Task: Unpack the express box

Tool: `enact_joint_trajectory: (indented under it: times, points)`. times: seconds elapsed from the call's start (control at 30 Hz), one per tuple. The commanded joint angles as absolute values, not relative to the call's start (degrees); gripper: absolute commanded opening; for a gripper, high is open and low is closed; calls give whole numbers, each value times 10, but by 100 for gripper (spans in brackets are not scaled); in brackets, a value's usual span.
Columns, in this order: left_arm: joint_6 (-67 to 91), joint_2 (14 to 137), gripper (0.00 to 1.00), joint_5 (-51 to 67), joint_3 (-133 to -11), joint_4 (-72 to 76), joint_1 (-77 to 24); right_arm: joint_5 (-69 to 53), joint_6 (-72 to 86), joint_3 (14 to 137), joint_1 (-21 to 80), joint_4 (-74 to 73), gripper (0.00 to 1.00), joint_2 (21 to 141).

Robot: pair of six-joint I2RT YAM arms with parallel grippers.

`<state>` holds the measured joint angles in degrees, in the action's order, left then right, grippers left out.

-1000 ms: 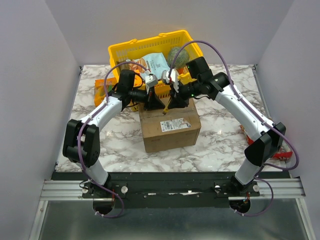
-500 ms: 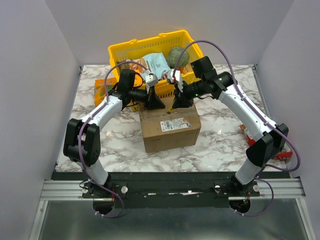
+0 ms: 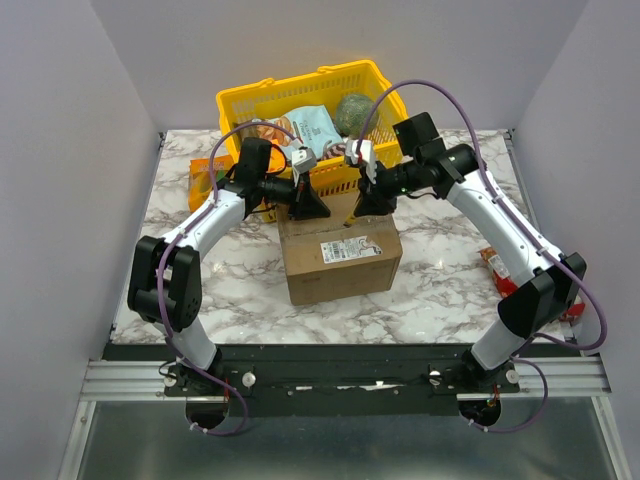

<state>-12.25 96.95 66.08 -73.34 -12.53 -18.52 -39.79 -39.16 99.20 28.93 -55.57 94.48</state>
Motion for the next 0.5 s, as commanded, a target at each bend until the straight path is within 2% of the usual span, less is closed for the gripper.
enact_joint_trajectory:
  times: [0.0, 0.47]
  points:
    - [-148, 998, 0, 622, -726, -175, -190, -383, -409, 984, 277, -586, 0, 928]
    - [-157, 998, 0, 621, -728, -184, -190, -377, -423, 975, 250, -613, 1, 913]
